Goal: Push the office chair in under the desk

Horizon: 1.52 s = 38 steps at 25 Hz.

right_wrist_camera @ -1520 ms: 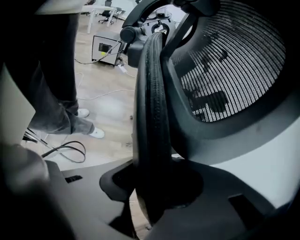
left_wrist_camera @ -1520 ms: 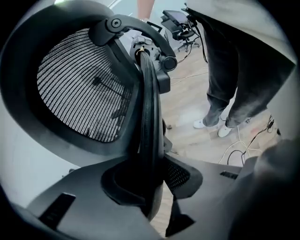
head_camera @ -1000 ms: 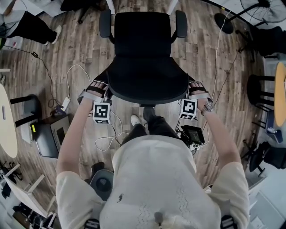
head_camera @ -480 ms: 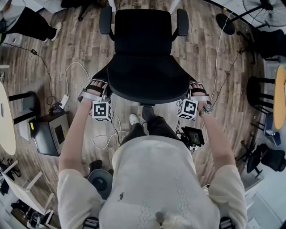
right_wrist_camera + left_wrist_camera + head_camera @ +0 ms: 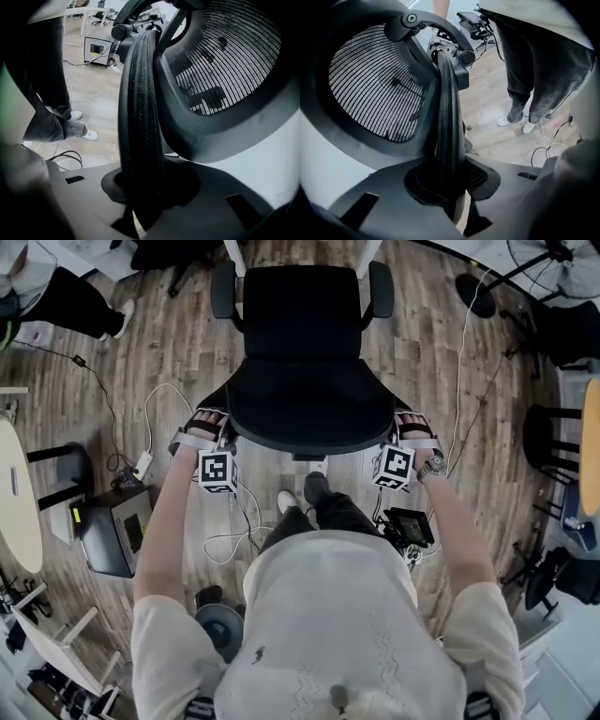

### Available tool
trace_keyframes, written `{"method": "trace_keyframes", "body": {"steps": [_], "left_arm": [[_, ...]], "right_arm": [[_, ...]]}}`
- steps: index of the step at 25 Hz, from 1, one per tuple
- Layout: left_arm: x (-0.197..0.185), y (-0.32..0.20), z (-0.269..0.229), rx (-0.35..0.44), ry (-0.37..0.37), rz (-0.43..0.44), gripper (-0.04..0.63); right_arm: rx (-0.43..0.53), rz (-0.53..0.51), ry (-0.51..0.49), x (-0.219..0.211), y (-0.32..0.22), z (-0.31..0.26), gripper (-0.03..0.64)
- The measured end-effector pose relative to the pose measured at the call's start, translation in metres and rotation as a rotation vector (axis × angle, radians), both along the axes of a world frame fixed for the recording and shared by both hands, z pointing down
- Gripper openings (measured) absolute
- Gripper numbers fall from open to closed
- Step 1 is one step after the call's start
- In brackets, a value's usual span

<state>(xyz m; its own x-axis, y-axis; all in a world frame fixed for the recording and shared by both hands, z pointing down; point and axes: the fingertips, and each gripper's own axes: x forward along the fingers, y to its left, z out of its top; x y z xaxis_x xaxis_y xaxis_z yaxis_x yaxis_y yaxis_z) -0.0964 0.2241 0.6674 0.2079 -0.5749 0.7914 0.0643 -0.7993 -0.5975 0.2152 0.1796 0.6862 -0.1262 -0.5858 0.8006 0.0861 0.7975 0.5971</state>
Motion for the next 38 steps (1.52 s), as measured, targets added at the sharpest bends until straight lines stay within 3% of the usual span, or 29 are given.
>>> {"method": "trace_keyframes", "body": {"steps": [21, 38], "left_arm": [[-0.014, -0.068, -0.008, -0.043, -0.043, -0.049, 0.091], [-0.051, -0.114, -0.019, -0.039, -0.042, -0.004, 0.089]], "right_arm": [[-0.019, -0.004, 0.001, -0.016, -0.066, -0.015, 0.109], [-0.021, 0.028, 0.0, -0.05, -0.101, -0.028, 0.11]]}}
